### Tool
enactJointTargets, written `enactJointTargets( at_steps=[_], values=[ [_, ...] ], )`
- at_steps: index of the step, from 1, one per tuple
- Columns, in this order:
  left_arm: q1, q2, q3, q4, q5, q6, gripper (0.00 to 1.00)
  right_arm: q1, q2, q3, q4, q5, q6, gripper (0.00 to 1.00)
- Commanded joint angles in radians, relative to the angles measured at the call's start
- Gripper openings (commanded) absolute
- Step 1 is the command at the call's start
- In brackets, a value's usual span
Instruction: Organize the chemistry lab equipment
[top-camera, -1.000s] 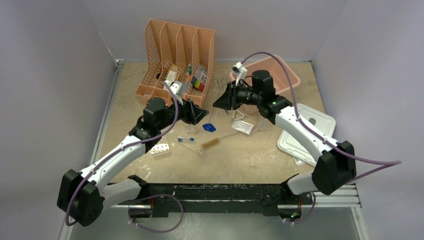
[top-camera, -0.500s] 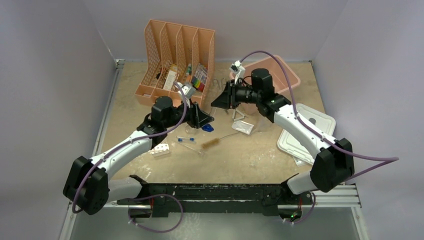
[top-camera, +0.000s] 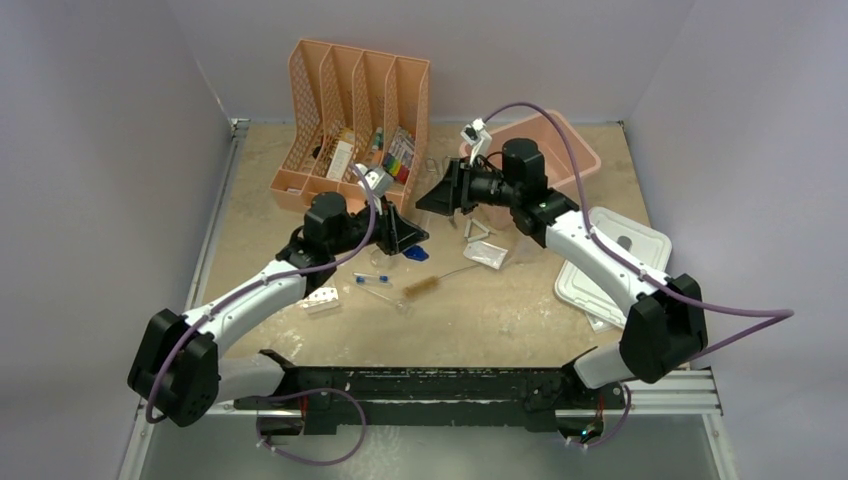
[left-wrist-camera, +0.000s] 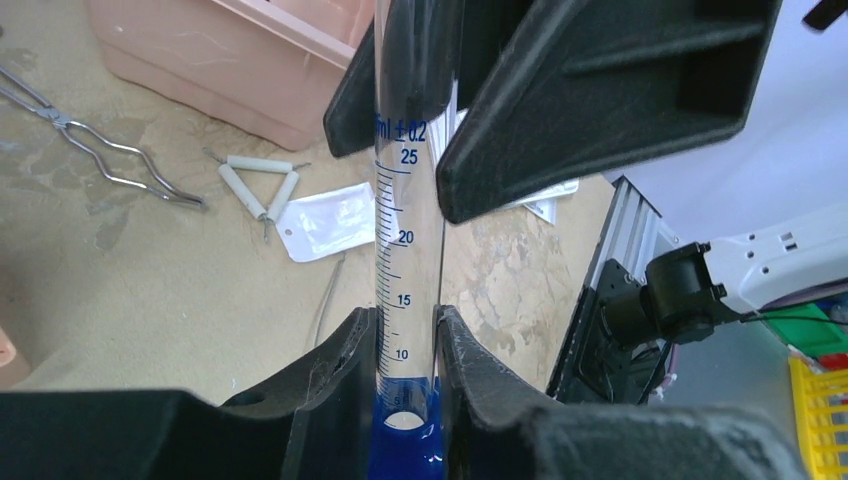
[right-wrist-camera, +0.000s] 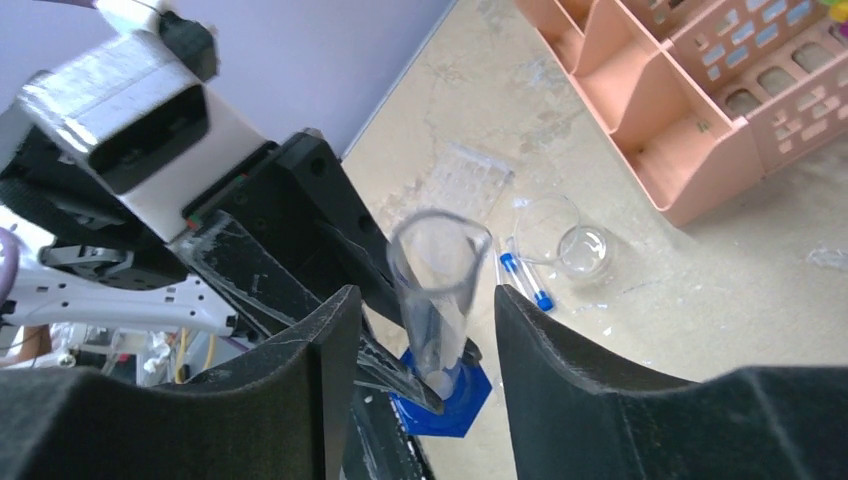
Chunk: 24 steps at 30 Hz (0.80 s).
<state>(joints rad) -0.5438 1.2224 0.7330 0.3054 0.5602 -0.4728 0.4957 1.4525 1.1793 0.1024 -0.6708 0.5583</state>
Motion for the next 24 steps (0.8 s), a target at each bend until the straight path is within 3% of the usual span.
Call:
enactJointTargets(
  at_steps=[1,6,10,18,22,24],
  values=[
    [-0.001,0.006,0.054,0.134,-0.047,-0.057,0.1,0.0,-0.028,-0.051,0.088,0.081,0.068,0.55],
    [-0.001,0.015,0.068,0.158,-0.062,-0.064,0.1,0.001,-0.025,-0.071,0.047,0.138,0.079,0.51],
    [-0.001,0.028,0.069,0.163,-0.045,-0.066,0.1,0.001,-0.003,-0.078,0.08,0.115,0.111,0.46],
    [0.0,0.044,0.094,0.151,-0.075,-0.066,0.1,0.003,0.013,-0.082,0.116,0.073,0.164,0.44],
    [-0.001,0.056,0.101,0.15,-0.068,-0.076,0.16,0.004,0.029,-0.057,0.084,0.032,0.139,0.29],
    [0.0,0.051,0.099,0.146,-0.076,-0.076,0.25,0.004,0.025,-0.046,0.061,0.038,0.13,0.23]
  ],
)
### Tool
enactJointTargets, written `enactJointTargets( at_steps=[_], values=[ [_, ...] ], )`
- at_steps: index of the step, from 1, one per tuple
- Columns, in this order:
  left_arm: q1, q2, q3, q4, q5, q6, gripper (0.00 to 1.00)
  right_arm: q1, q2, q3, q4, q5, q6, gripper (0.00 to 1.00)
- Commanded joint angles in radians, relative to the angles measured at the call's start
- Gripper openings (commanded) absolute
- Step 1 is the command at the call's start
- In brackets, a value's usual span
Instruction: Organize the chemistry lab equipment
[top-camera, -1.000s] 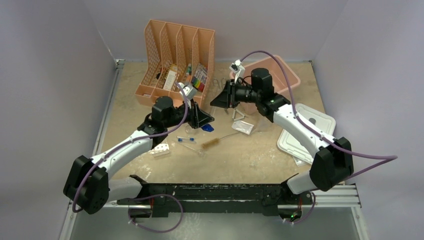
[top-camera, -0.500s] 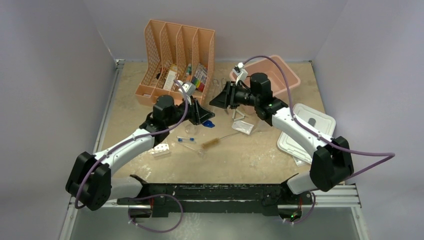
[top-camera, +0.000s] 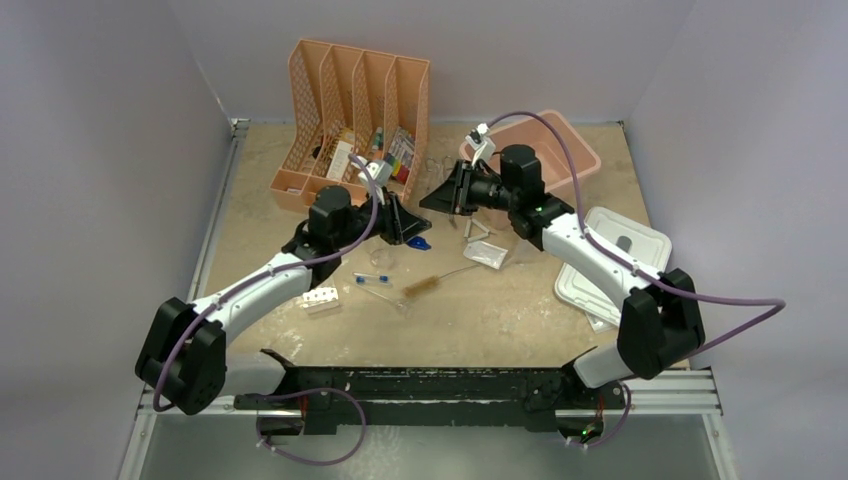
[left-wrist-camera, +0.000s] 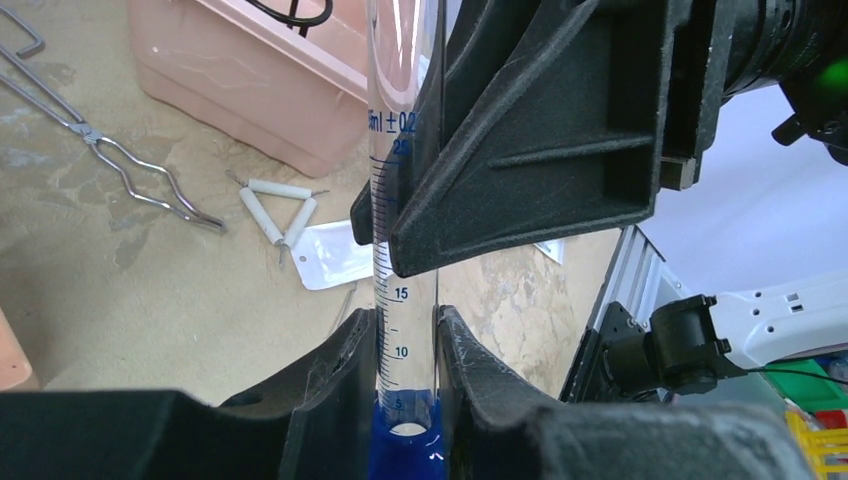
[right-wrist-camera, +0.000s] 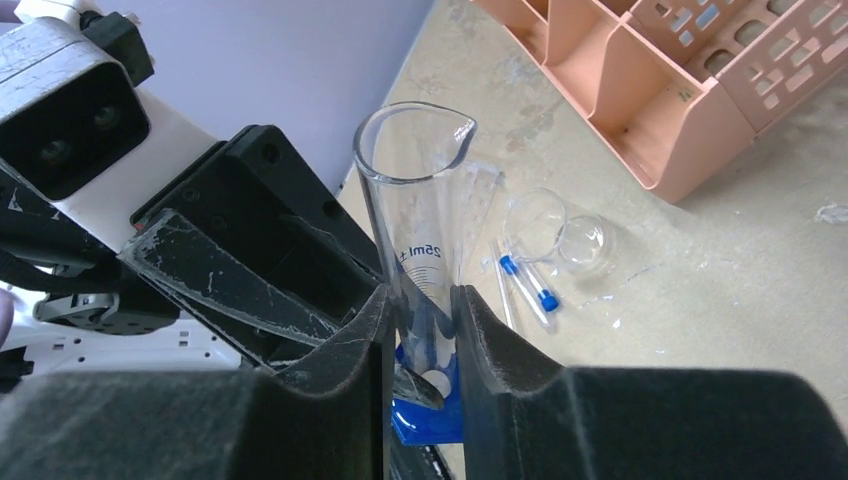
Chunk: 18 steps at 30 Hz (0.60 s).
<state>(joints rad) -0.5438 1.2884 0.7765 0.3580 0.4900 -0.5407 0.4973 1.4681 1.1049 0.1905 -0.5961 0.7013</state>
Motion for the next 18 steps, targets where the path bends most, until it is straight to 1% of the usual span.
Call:
enactJointTargets(
  at_steps=[1,3,4,8,9,10,13,18],
  values=[
    [-0.001,-0.02,0.056,0.08,-0.016,-0.008,0.31,0.001,0.002,0.029,-0.036,-0.037,-0.012,0.22],
    [-0.001,-0.031,0.061,0.043,-0.051,0.001,0.42,-0.002,-0.015,0.032,-0.05,0.006,0.006,0.2],
    [-0.001,-0.039,0.065,0.018,-0.082,0.005,0.47,-0.004,-0.025,0.046,-0.076,0.042,-0.01,0.2],
    [0.0,-0.076,0.101,-0.081,-0.182,0.035,0.6,-0.033,-0.049,0.118,-0.23,0.161,-0.069,0.19],
    [-0.001,-0.087,0.108,-0.097,-0.204,0.039,0.62,-0.049,-0.058,0.129,-0.247,0.178,-0.074,0.19],
    [-0.001,-0.099,0.115,-0.11,-0.225,0.045,0.67,-0.069,-0.066,0.138,-0.269,0.193,-0.076,0.19],
    [0.0,-0.13,0.133,-0.14,-0.292,0.062,0.7,-0.151,-0.087,0.172,-0.316,0.222,-0.078,0.2],
    [0.001,-0.139,0.151,-0.18,-0.369,0.065,0.7,-0.32,-0.092,0.241,-0.405,0.294,-0.086,0.2]
  ],
)
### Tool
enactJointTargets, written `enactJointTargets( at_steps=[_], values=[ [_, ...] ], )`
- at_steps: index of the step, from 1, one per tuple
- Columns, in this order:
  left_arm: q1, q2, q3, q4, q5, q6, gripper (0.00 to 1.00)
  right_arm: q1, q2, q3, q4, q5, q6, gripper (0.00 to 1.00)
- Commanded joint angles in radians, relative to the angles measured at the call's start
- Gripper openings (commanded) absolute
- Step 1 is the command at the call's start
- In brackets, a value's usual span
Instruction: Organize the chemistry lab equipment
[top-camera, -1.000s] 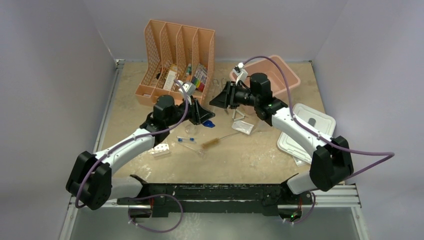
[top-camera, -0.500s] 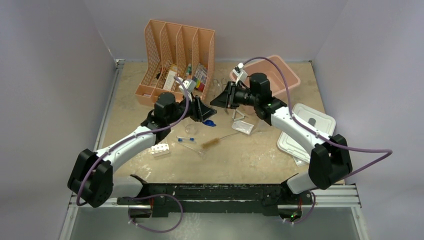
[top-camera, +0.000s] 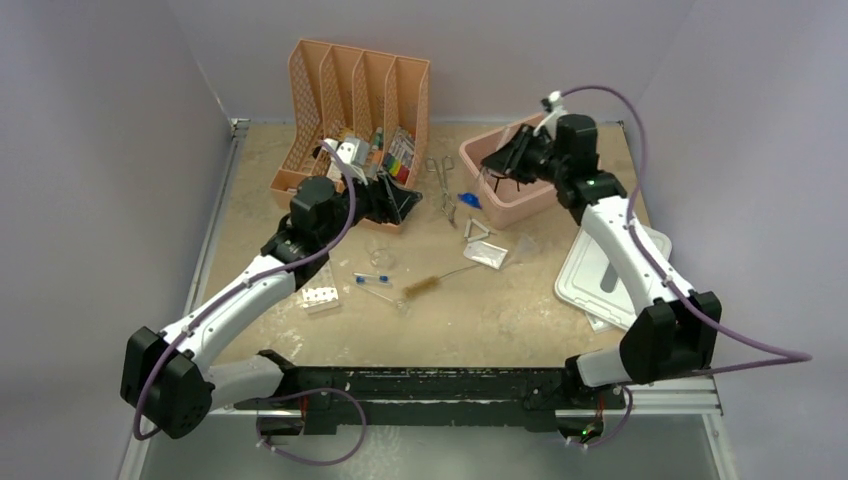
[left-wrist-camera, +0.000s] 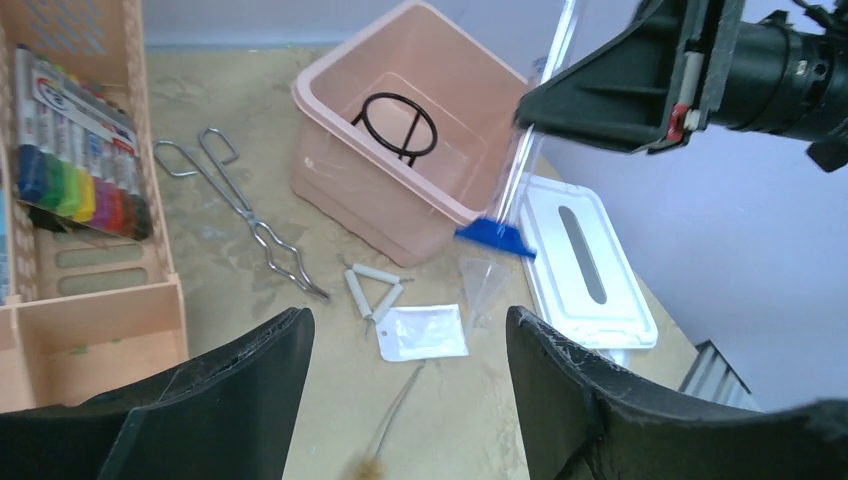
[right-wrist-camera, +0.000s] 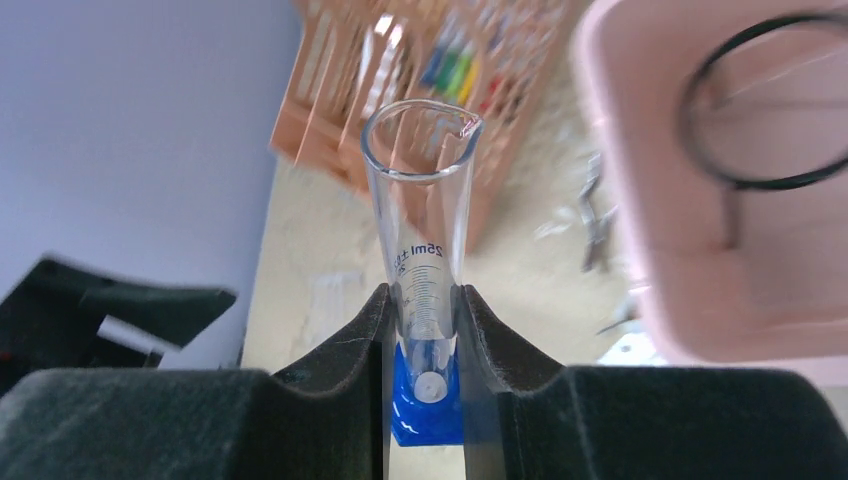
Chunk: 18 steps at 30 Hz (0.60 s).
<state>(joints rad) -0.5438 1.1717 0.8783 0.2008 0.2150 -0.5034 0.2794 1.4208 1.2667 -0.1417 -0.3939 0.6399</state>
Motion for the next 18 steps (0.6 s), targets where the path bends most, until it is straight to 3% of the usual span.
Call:
enactJointTargets(
  at_steps=[1,8,12,18],
  values=[
    [0.001,-0.024,0.049,-0.028,-0.105,0.023,0.7,-0.137,-0.043,0.089,-0.09,0.106,-0.018,0.2],
    [0.001,-0.046,0.019,-0.048,-0.205,0.018,0.7,-0.335,0.046,0.198,-0.235,0.208,0.055,0.19],
    [0.002,-0.062,0.011,-0.093,-0.24,0.059,0.7,-0.352,0.148,0.281,-0.297,0.265,0.052,0.18],
    [0.001,-0.086,-0.033,-0.19,-0.346,0.132,0.69,-0.352,0.308,0.394,-0.35,0.201,0.031,0.19]
  ],
)
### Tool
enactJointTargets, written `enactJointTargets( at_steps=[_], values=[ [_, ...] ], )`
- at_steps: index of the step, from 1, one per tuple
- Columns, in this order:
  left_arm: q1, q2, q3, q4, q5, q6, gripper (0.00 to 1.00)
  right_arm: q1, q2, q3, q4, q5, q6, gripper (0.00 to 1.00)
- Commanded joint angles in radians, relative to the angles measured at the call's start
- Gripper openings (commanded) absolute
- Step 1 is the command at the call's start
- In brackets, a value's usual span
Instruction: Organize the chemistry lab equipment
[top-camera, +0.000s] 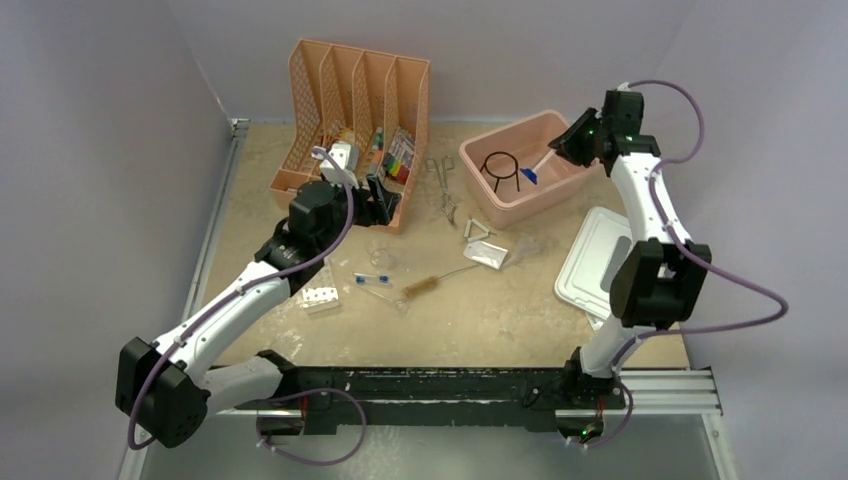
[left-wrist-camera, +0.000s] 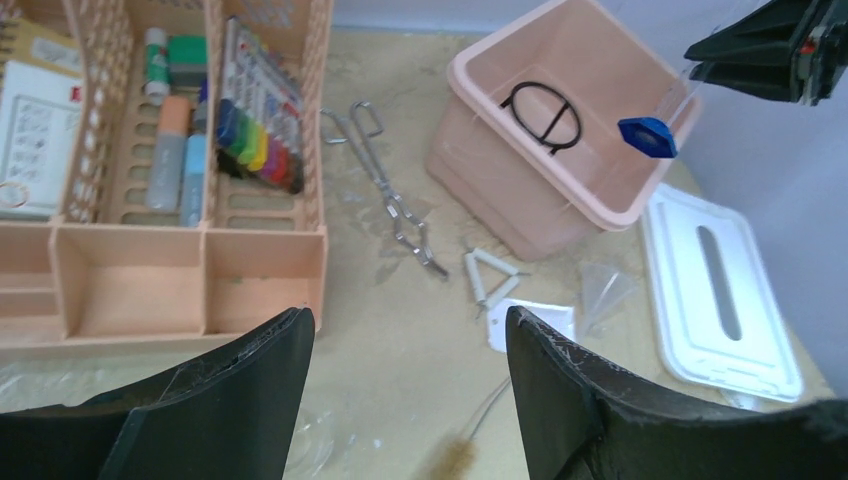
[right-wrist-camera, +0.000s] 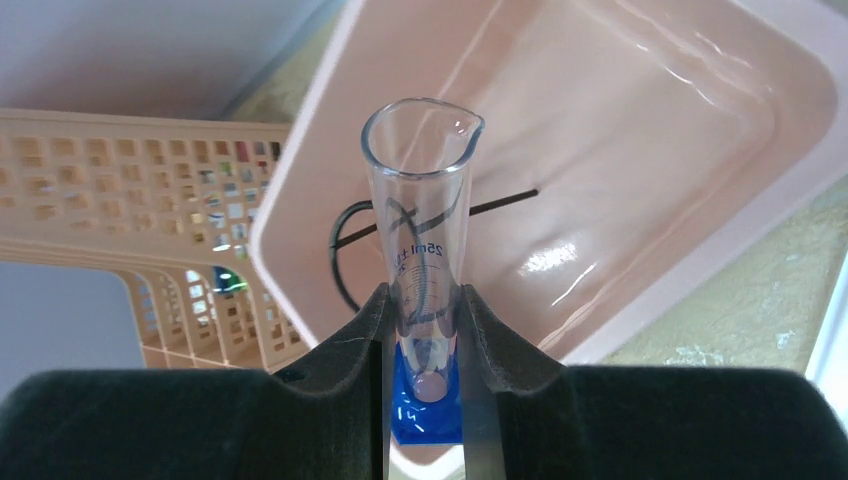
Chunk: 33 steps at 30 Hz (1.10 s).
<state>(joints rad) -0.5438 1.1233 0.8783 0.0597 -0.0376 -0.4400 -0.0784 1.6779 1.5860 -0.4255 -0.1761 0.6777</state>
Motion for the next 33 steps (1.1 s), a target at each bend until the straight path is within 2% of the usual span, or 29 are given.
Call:
enactJointTargets(
  at_steps=[1,3,11,25,33],
  values=[
    [0.001,-0.044,-0.041,-0.055,-0.109,0.075,0.69,0.006,0.063,0.075,-0.061,-0.009,-0.003,0.19],
    [0.001,-0.056,-0.05,-0.058,-0.127,0.08,0.69,0.007,0.078,0.07,-0.046,0.027,0.016,0.19],
    [0.001,-0.039,-0.058,-0.022,-0.166,0.108,0.69,0.021,0.185,0.054,0.024,0.014,0.097,0.2],
    [0.002,0.17,0.039,0.077,-0.191,0.177,0.69,0.026,0.301,0.053,-0.025,0.143,0.249,0.26],
    [0.024,0.195,0.039,0.109,-0.19,0.205,0.69,0.028,0.335,0.073,-0.068,0.27,0.401,0.3]
  ],
)
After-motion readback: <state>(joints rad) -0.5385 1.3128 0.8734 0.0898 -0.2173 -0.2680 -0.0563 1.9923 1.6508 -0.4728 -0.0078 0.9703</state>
